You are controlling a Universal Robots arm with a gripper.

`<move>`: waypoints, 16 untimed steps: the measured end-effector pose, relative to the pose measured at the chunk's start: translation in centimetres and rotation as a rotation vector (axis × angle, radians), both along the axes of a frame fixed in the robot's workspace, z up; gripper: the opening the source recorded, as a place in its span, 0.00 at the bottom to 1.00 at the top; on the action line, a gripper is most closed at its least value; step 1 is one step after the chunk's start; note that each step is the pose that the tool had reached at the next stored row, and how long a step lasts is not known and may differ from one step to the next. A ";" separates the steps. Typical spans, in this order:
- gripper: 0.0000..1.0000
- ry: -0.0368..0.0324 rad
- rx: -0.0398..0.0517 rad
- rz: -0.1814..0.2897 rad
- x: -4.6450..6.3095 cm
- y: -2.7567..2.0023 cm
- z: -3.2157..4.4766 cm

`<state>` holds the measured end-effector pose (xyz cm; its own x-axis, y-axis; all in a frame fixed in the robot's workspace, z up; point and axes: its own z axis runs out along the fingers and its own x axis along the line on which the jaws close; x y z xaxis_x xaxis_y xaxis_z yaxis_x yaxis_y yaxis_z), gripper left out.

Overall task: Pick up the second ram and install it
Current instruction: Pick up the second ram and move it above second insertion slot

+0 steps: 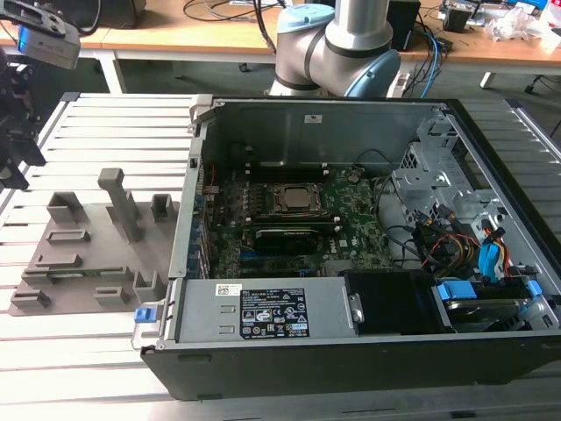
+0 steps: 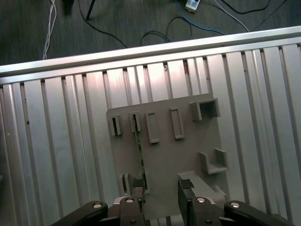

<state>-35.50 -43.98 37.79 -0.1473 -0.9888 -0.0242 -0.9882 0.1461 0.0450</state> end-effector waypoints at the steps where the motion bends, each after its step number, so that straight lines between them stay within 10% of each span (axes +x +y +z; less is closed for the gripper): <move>1: 0.42 0.0000 0.0000 0.000 0.0 0.00 -0.09; 16: 0.42 0.0001 0.0000 0.000 0.0 0.00 -1.70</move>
